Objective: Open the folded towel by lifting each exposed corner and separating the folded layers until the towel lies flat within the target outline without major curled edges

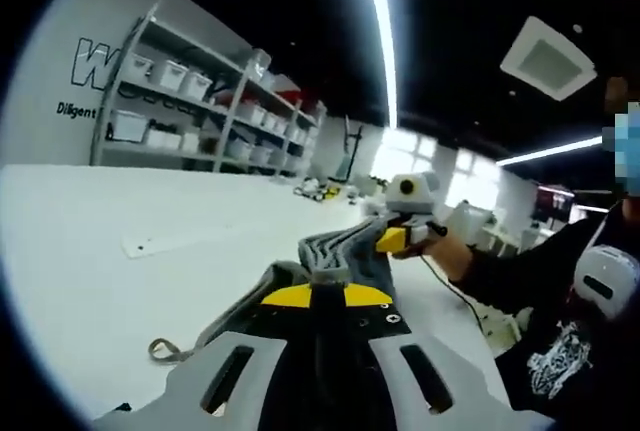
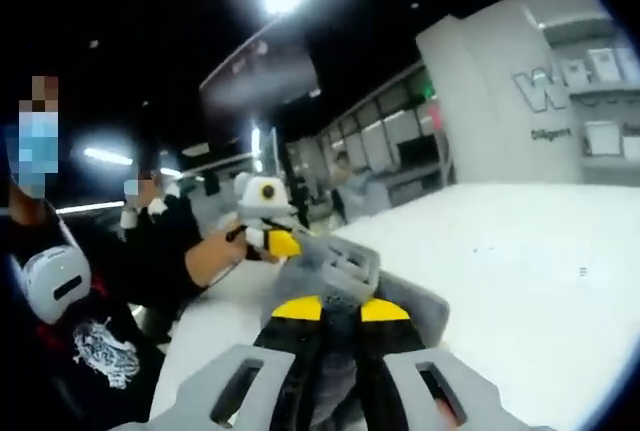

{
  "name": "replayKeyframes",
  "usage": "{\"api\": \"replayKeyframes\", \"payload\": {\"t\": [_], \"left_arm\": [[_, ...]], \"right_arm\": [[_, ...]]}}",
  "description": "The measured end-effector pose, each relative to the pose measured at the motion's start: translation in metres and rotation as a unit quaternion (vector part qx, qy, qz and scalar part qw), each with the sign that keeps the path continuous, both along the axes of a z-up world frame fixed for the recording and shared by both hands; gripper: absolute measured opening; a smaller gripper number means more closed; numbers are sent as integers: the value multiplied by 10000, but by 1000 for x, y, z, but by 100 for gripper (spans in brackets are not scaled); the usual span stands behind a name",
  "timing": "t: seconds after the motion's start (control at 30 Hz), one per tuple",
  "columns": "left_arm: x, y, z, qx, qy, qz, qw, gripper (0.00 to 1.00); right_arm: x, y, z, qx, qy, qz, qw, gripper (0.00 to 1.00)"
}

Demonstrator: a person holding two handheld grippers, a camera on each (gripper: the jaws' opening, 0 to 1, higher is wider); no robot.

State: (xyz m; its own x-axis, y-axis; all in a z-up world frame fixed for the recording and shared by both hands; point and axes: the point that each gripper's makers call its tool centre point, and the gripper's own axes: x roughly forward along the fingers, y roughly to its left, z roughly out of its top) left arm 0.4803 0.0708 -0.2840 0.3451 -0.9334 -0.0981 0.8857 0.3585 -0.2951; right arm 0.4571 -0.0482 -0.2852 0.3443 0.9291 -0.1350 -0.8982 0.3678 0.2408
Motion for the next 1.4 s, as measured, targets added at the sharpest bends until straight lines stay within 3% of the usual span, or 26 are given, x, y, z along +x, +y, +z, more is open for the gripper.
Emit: {"api": "replayKeyframes", "payload": {"t": [0.7, 0.9, 1.1, 1.4], "left_arm": [[-52, -4, 10, 35, -696, -42, 9976, 6], [-68, -7, 6, 95, -825, -37, 9965, 6], [-89, -10, 3, 279, -1196, -114, 9924, 7], [-112, -13, -8, 233, -1264, -310, 9912, 7]], "right_arm": [[-36, -2, 9, -242, -769, 61, 9967, 5], [-50, -2, 4, -287, -974, 49, 9948, 5], [-70, -2, -2, -328, -1154, 138, 9927, 6], [-98, -2, -16, -400, -1269, 199, 9909, 6]]}}
